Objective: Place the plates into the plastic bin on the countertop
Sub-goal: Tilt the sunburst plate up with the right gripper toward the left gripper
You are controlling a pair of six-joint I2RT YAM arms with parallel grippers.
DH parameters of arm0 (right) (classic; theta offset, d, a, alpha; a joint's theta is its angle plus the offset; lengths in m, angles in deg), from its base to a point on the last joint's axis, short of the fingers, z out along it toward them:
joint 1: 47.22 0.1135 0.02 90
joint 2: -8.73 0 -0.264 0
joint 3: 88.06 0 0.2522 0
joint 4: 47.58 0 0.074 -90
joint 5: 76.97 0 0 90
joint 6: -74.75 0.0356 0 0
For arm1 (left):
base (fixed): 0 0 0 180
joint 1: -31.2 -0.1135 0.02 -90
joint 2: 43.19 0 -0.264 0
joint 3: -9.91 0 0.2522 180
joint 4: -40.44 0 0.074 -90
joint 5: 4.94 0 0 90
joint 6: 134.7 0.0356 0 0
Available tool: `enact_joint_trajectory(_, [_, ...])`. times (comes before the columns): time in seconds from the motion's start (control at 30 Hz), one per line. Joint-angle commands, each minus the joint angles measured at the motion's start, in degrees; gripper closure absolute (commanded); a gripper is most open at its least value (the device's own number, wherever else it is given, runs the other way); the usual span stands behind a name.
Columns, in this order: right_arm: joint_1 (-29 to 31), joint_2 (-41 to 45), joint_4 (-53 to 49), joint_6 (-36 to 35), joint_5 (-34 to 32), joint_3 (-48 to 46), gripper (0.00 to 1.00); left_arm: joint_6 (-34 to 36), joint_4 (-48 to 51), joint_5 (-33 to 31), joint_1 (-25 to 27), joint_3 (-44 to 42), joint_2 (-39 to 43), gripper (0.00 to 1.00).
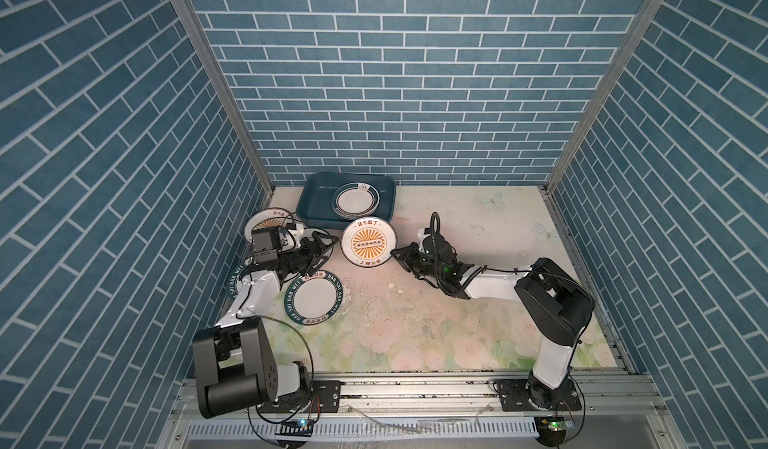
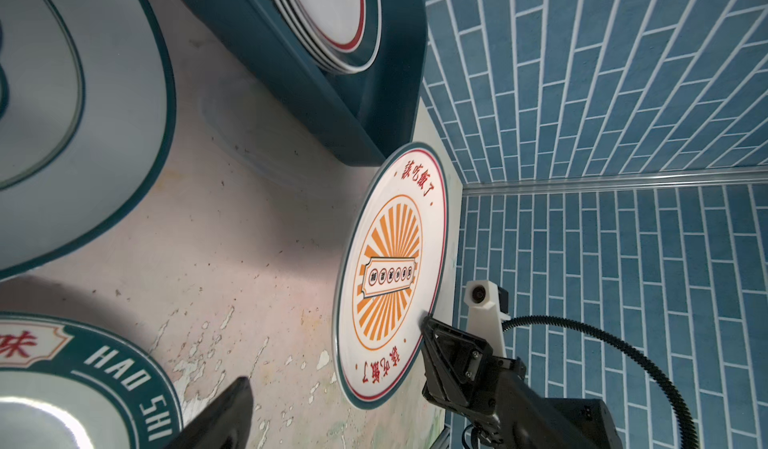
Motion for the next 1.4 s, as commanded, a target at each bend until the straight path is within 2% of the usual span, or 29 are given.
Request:
enact_joint_trajectory(0.0, [-0.07, -0.13, 1.73, -0.56, 3.7, 3.58, 1.0, -0.41, -0.7, 0.61, 0.94, -0.55, -0.93, 0.1])
enact_joint_trajectory(0.13, [0.0, -0.2, 1.29, -0.47, 5.5, 4.1, 1.0, -0.18, -0.08, -0.8, 1.2, -0.54, -1.52, 0.16])
enact_joint_trajectory(0.83, [0.55, -1.51, 1.93, -0.03, 7.47, 5.65, 1.0, -2.29, -4.22, -0.17, 1.82, -1.17, -2.78, 0.87])
enact_joint_trajectory(1.0, [0.54, -1.42, 1.88, -0.01, 7.21, 5.35, 1.0, -2.3, -4.19, -0.11, 1.82, -1.09, -2.79, 0.99])
enact_joint_trajectory(1.1, [0.53, -1.39, 1.99, -0.03, 7.07, 5.23, 1.0, -2.35, -4.44, 0.18, 1.82, -1.07, -2.8, 1.0])
enact_joint_trajectory(1.17, [0.41, -1.43, 2.23, -0.12, 7.06, 5.03, 0.93, -2.29, -4.46, 0.26, 1.82, -1.0, -2.66, 1.0])
enact_joint_trajectory(1.33, [0.1, -0.23, 2.25, -0.68, 6.03, 3.54, 0.52, -2.32, -4.5, 0.86, 1.82, -0.98, -2.53, 1.0])
enact_joint_trajectory(1.37, [0.0, 0.19, 2.19, -1.08, 5.86, 3.16, 0.47, -2.49, -4.62, 1.11, 1.82, -0.91, -2.41, 1.0])
